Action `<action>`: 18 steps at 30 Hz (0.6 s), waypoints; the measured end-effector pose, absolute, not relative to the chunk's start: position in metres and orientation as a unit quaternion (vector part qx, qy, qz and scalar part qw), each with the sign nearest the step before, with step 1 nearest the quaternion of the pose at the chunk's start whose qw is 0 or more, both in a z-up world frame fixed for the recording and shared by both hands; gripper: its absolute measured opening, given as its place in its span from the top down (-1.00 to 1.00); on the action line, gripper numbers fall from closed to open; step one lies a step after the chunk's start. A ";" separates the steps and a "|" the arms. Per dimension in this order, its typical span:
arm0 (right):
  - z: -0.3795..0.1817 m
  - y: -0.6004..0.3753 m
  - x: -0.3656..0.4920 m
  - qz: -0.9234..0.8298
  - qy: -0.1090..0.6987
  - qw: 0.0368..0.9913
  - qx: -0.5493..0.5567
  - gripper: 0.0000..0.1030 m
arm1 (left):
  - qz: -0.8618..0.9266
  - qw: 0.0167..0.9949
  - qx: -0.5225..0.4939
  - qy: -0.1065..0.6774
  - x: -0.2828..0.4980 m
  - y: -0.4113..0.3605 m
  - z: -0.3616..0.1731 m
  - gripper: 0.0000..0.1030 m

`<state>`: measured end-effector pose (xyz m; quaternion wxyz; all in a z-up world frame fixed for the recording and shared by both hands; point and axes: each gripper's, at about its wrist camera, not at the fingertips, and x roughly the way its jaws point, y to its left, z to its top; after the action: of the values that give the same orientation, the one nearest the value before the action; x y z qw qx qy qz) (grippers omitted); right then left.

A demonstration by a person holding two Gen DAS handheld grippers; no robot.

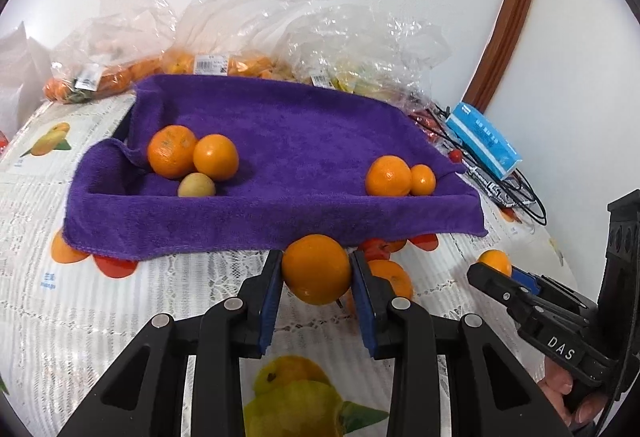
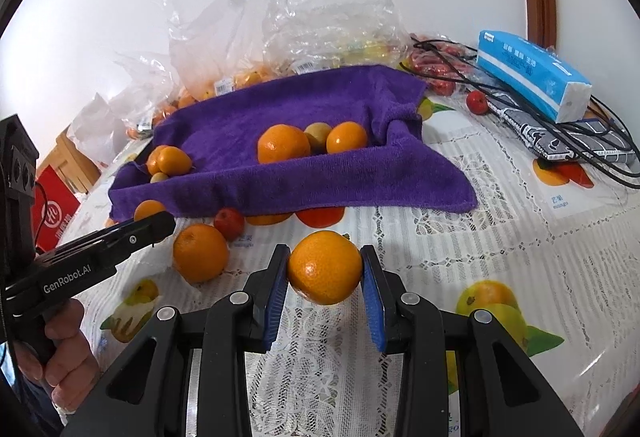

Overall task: Organize fruits
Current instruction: 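Lift both held oranges and carry them over the purple towel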

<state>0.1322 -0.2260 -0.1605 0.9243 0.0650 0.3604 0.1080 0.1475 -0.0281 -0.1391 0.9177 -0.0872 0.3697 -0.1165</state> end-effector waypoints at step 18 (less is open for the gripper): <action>-0.069 -0.183 0.170 0.136 0.276 0.951 0.027 0.31 | -0.054 0.952 -0.072 0.294 0.173 0.019 -0.066 0.38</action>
<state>0.1704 -0.1834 -0.0688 0.9512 0.0272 0.2757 0.1361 0.1726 0.0186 -0.0660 0.9516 -0.0720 0.2940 -0.0537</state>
